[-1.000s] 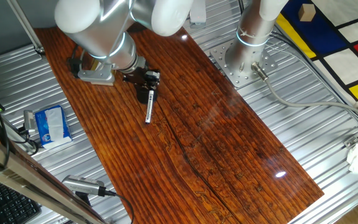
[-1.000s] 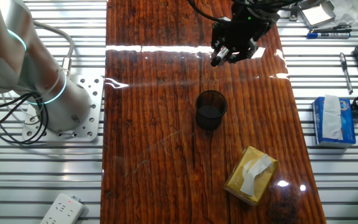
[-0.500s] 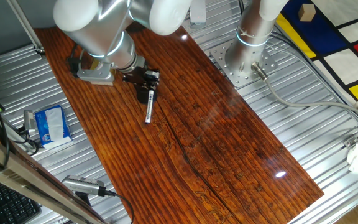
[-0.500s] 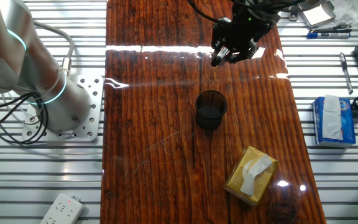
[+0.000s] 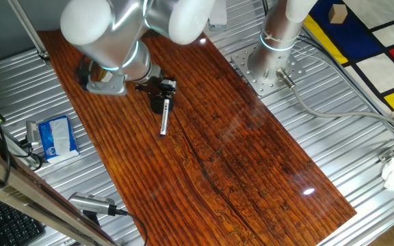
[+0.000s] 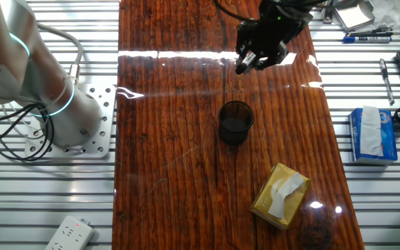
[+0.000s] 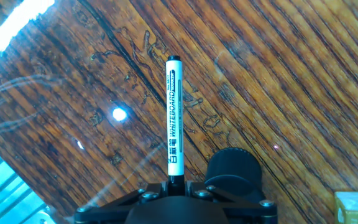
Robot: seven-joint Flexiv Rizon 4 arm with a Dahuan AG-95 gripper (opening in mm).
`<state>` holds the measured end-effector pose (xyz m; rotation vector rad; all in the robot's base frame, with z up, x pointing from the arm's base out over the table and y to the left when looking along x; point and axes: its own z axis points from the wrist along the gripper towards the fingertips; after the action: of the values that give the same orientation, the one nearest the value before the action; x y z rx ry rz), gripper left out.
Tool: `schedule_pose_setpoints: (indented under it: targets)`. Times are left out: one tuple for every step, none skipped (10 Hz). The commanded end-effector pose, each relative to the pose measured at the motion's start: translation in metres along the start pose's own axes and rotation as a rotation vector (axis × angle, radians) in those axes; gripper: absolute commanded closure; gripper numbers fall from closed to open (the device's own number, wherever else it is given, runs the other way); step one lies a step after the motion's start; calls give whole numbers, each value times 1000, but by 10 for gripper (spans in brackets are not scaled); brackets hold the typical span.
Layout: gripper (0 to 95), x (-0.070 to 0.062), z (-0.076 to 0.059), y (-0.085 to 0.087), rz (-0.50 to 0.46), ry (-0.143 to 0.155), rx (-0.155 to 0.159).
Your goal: Put the pen into the pen holder
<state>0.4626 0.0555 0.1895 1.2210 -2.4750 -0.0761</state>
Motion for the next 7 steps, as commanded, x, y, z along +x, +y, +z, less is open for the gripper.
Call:
schedule_pose_setpoints:
  targets:
    - [950,1,0,1,-6,35,27]
    - [950,1,0,1,-3,44,33]
    - [950,1,0,1,-15,57,44]
    - [950,1,0,1,-26,65,50]
    - [950,1,0,1,-31,67,52]
    - [950,1,0,1,-38,74,59]
    - [950,1,0,1,-44,74,58]
